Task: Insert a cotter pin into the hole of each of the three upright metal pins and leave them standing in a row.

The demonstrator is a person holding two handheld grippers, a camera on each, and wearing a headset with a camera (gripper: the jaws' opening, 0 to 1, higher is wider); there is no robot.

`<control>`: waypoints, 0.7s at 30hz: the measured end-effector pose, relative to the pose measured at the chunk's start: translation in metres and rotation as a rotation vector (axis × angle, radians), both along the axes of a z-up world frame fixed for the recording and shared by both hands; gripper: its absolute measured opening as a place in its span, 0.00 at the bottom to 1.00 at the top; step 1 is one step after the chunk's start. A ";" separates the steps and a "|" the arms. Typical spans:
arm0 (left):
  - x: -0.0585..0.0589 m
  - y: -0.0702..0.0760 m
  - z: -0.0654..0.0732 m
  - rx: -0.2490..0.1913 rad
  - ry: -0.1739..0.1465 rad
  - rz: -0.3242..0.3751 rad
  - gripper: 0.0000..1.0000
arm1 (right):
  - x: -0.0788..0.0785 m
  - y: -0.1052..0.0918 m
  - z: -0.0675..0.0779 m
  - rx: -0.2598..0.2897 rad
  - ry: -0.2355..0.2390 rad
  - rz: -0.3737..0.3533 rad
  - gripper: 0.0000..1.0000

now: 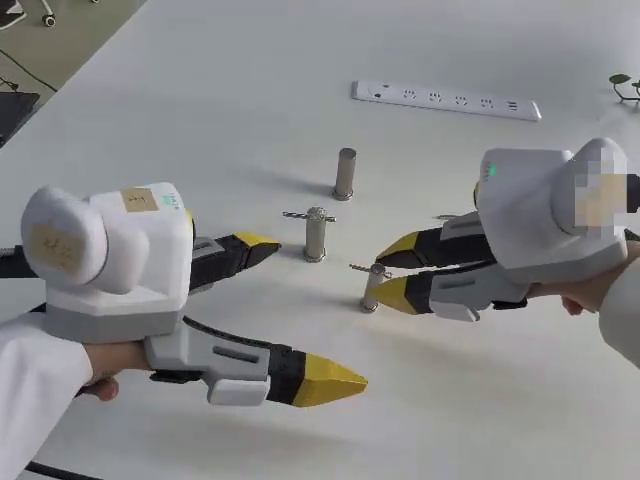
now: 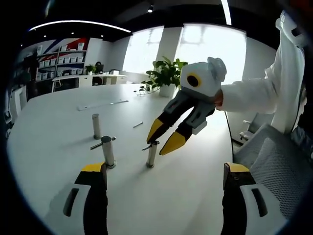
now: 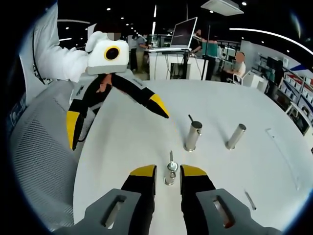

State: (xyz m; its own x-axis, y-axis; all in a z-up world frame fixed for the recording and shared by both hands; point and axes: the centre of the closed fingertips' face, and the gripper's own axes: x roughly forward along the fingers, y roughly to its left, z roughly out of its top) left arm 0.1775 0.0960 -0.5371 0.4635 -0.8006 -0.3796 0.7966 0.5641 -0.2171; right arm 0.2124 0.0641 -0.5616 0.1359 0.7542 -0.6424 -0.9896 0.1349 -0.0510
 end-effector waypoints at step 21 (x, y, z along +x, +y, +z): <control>-0.002 0.006 0.003 -0.024 0.010 0.016 0.96 | 0.024 -0.006 -0.002 -0.015 -0.033 0.074 0.04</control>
